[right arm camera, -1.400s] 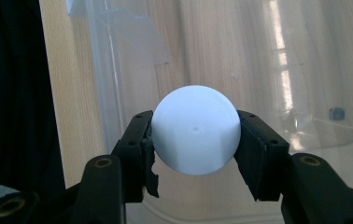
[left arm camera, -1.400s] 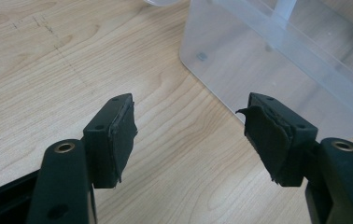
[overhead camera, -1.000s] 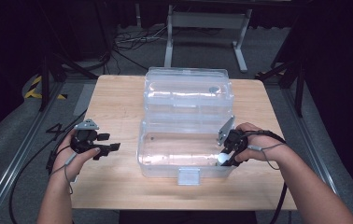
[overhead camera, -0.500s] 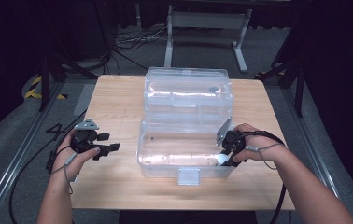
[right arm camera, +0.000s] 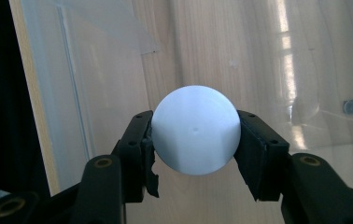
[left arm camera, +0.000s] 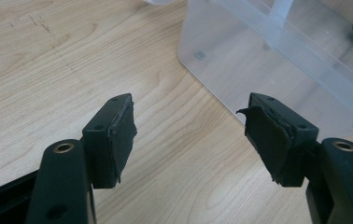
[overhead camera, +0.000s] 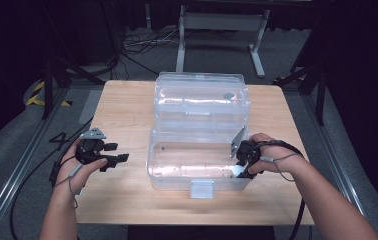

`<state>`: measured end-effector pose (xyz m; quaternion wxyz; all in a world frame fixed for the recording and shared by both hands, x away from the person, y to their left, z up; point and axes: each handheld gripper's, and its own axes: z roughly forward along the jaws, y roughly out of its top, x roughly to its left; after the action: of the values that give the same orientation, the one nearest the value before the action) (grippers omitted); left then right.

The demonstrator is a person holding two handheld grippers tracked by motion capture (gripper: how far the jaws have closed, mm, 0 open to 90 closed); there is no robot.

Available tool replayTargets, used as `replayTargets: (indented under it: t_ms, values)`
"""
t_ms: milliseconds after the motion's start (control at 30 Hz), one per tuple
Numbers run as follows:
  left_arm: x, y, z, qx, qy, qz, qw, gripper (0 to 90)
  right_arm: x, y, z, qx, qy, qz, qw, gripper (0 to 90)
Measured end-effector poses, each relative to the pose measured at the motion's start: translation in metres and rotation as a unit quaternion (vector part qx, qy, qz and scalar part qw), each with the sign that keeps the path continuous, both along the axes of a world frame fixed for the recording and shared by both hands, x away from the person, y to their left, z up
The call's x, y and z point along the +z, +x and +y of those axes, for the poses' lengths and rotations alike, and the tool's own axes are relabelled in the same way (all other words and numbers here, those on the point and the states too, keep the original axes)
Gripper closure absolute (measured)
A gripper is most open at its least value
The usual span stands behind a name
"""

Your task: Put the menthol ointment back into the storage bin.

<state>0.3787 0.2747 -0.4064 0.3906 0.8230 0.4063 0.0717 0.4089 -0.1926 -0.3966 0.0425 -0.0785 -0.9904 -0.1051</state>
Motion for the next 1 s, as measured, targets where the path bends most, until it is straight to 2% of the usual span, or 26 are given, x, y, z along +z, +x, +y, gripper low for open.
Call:
replayTargets:
  t_ms: [567, 633, 667, 700, 1000]
  values:
    - [0.0000, 0.0001, 0.0007, -0.003, 0.000, 0.000, 1.0000, 34.1, -0.0036, 0.0018, 0.0019, 0.002, -0.012, -0.001, 0.9999, 50.3]
    - [0.0003, -0.0003, 0.0004, 0.000, -0.001, 0.009, 1.0000, 34.4, -0.0036, 0.0018, 0.0021, 0.002, -0.014, 0.000, 0.9999, 50.2]
    - [0.0007, -0.0009, -0.0004, 0.003, 0.000, 0.027, 0.9996, 35.4, -0.0037, 0.0019, 0.0022, 0.002, -0.014, 0.000, 0.9999, 50.2]
    - [0.0006, -0.0013, -0.0011, 0.005, 0.002, 0.033, 0.9995, 36.1, -0.0037, 0.0020, 0.0024, 0.003, -0.016, -0.001, 0.9999, 50.2]
    - [0.0009, -0.0012, 0.0002, 0.009, 0.002, 0.031, 0.9995, 34.6, -0.0038, 0.0034, 0.0031, 0.009, -0.028, 0.008, 0.9995, 50.0]
